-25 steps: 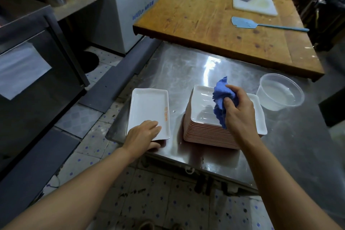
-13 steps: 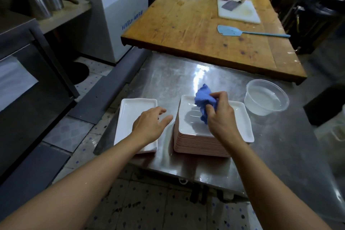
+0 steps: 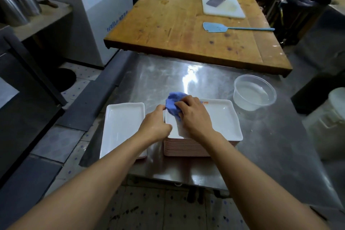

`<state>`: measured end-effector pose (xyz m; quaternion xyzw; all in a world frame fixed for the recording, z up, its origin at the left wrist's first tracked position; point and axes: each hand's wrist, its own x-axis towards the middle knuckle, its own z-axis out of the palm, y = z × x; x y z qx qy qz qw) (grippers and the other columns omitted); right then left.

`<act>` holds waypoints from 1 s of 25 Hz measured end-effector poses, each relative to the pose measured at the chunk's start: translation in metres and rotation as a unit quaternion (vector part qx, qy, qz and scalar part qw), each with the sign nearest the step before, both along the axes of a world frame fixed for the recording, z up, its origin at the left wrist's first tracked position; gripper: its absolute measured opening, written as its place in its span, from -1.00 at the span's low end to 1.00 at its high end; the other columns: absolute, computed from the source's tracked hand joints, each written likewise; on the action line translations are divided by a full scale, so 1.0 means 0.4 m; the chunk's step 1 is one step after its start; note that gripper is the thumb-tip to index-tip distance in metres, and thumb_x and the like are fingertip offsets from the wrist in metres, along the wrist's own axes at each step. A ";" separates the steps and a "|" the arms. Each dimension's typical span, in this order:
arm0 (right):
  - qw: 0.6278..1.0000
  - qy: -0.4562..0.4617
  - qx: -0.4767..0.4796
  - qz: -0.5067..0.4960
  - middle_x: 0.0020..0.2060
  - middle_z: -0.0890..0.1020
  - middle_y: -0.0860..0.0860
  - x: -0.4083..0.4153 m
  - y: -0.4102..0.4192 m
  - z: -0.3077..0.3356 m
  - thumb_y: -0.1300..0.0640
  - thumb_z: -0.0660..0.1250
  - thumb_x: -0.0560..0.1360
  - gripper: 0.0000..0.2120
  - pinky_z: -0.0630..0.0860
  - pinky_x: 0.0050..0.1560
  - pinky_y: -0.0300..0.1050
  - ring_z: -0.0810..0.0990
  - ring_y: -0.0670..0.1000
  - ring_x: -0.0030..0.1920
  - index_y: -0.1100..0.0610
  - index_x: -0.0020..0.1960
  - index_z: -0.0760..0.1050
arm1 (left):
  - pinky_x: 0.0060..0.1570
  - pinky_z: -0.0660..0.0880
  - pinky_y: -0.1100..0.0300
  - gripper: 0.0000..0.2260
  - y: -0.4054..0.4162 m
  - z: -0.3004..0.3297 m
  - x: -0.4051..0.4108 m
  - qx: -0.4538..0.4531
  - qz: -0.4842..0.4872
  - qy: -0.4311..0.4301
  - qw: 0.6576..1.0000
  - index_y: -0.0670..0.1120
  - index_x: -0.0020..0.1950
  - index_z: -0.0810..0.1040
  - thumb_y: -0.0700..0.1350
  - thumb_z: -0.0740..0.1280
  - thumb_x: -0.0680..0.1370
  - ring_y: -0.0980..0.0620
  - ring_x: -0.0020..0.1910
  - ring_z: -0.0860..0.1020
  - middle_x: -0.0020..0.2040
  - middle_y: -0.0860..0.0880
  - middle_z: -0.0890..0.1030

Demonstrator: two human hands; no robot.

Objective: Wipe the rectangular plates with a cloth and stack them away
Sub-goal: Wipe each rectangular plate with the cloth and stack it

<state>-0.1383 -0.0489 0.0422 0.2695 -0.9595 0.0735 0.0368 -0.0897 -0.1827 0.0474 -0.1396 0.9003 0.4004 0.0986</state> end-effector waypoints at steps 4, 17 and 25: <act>0.994 0.024 0.020 -0.103 0.16 0.50 0.09 -0.006 0.132 0.012 0.11 0.24 0.50 -0.76 0.30 0.04 -0.07 0.44 0.11 0.15 0.17 0.13 0.47 | -0.10 0.58 0.01 -0.45 0.006 0.004 0.000 0.016 0.005 -0.007 1.000 0.01 0.36 0.27 -0.24 0.29 0.41 -0.17 -0.06 0.59 -0.02 -0.16 0.59; 0.993 -0.055 0.065 -0.086 0.22 0.53 0.01 0.082 0.274 0.093 0.17 0.14 0.57 -0.75 0.34 0.17 -0.09 0.38 0.07 0.26 0.11 0.18 0.50 | -0.03 0.57 -0.06 -0.43 0.024 0.000 0.001 -0.002 0.061 -0.014 0.998 0.03 0.34 0.29 -0.28 0.25 0.36 -0.23 -0.02 0.58 0.04 -0.19 0.58; 0.987 -0.138 -0.071 -0.046 0.13 0.54 0.08 0.154 0.186 0.067 0.28 0.23 0.52 -0.79 0.39 0.10 -0.10 0.42 0.12 0.17 0.15 0.10 0.55 | -0.19 0.58 0.08 -0.50 0.016 -0.004 0.012 0.050 0.058 -0.004 0.997 0.05 0.34 0.33 -0.25 0.27 0.44 -0.13 -0.15 0.59 -0.10 -0.11 0.58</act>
